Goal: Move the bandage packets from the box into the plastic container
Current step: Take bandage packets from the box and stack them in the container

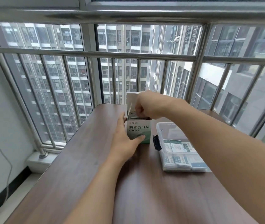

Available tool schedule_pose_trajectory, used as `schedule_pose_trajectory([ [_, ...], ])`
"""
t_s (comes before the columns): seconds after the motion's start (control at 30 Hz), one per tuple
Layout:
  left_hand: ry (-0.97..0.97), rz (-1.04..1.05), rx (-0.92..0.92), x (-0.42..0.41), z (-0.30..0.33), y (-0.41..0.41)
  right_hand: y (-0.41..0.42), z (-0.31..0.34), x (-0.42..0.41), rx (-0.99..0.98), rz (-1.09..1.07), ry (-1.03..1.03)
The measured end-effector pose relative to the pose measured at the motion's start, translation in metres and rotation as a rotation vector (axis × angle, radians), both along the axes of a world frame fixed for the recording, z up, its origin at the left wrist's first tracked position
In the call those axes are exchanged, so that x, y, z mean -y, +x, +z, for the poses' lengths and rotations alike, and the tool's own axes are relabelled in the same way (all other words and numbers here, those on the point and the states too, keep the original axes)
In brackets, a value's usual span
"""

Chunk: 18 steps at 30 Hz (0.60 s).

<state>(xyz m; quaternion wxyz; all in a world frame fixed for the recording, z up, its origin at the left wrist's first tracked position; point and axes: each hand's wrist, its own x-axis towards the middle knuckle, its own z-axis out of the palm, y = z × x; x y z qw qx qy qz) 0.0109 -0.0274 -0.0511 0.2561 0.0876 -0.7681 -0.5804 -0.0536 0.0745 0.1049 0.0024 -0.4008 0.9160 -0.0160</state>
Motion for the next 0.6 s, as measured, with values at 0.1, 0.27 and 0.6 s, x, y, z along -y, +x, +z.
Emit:
schedule_pose_trajectory([
  [0.1, -0.009, -0.003, -0.009, 0.000, -0.001, -0.001, -0.003, 0.003, -0.001, 0.021, 0.004, 0.008],
  [0.27, -0.005, -0.012, -0.015, 0.002, -0.002, -0.001, -0.009, 0.002, 0.002, 0.013, 0.002, 0.003],
  [0.6, 0.005, -0.021, -0.011, 0.000, 0.003, 0.003, -0.008, 0.001, 0.014, -0.030, -0.004, 0.012],
])
